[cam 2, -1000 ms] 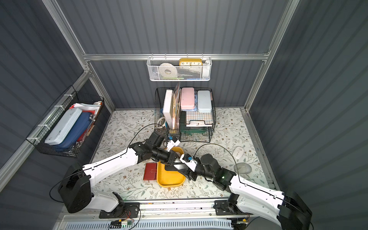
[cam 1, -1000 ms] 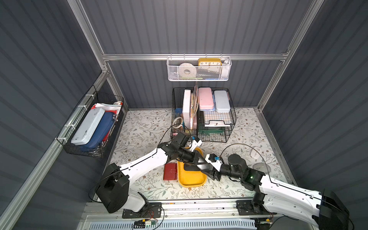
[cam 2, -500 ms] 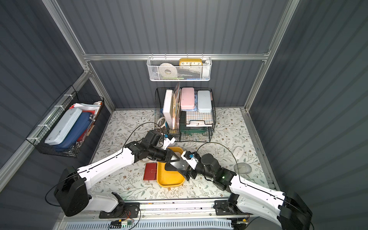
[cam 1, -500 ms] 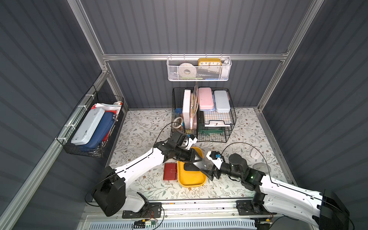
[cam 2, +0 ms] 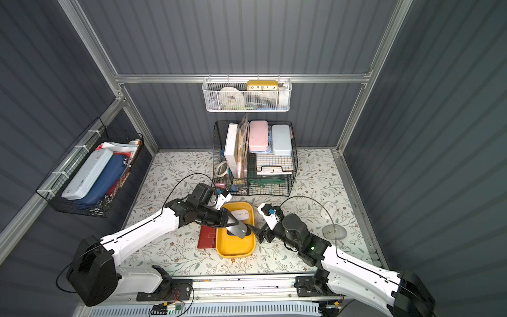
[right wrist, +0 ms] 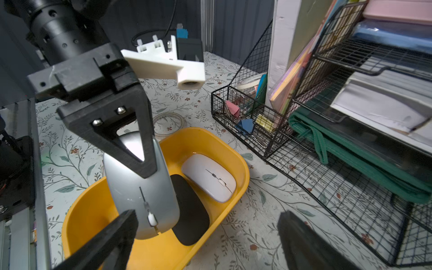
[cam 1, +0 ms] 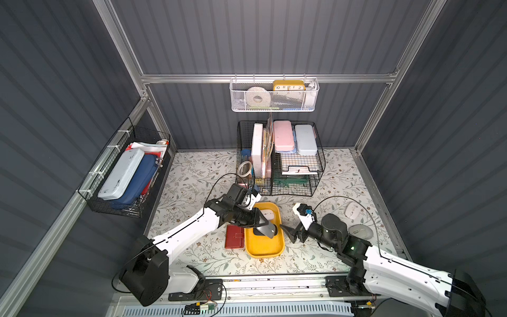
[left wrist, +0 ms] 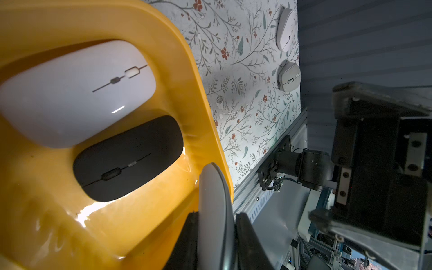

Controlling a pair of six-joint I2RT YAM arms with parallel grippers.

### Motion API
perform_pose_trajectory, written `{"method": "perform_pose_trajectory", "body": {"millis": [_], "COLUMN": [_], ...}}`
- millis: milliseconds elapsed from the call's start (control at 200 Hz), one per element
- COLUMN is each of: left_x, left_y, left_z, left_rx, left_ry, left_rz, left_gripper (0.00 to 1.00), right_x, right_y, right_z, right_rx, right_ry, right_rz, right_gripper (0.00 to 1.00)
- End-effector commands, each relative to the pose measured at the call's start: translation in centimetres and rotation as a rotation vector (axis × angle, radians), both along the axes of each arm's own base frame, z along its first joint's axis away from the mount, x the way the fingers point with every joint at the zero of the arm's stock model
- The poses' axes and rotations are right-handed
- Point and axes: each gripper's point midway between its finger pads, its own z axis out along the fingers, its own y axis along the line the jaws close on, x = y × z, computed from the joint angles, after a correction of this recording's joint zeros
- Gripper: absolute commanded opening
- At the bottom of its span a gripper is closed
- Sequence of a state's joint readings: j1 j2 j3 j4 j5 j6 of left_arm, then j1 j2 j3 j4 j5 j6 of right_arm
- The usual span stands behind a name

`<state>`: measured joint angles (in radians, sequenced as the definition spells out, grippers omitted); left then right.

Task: Put the mouse in the storage box
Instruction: Place the mouse in the storage box.

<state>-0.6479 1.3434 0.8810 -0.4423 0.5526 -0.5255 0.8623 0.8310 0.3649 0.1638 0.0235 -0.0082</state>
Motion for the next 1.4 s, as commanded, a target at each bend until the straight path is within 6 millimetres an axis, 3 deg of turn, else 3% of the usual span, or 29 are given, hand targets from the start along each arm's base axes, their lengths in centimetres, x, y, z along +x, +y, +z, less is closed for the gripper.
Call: {"method": "perform_pose_trajectory", "body": {"millis": [0, 135, 360, 1066, 1136, 1271, 1396], "left_x": [-0.8, -1.2, -1.3, -2.0, -1.8, -1.8, -1.9], "left_y": [0.4, 0.8, 1.4, -0.3, 0.0, 0.1, 0.6], "left_z": [-0.2, -1.1, -2.7, -5.9, -6.1, -6.2, -6.3], "left_rx": [-0.006, -0.009, -0.019, 0.044, 0.066, 0.075, 0.107], "left_ry": [0.027, 0.066, 0.102, 0.139, 0.125, 0.119, 0.110], "left_rz": [0.008, 0.053, 0.147, 0.153, 0.160, 0.157, 0.152], "left_gripper": [0.00, 0.06, 0.06, 0.16, 0.22, 0.45, 0.55], "right_x": [0.6, 0.5, 0.5, 1.3, 1.3, 1.3, 1.3], "right_y": [-0.5, -0.6, -0.7, -1.5, -1.5, -1.5, -1.6], "right_z": [0.4, 0.4, 0.4, 0.4, 0.3, 0.4, 0.4], "right_rx": [0.025, 0.027, 0.029, 0.033, 0.031, 0.033, 0.035], "right_ry": [-0.011, -0.012, -0.013, -0.012, -0.011, -0.013, -0.012], "right_rz": [-0.048, -0.048, -0.049, -0.119, -0.121, -0.121, -0.125], "right_gripper": [0.99, 0.99, 0.99, 0.99, 0.99, 0.99, 0.99]}}
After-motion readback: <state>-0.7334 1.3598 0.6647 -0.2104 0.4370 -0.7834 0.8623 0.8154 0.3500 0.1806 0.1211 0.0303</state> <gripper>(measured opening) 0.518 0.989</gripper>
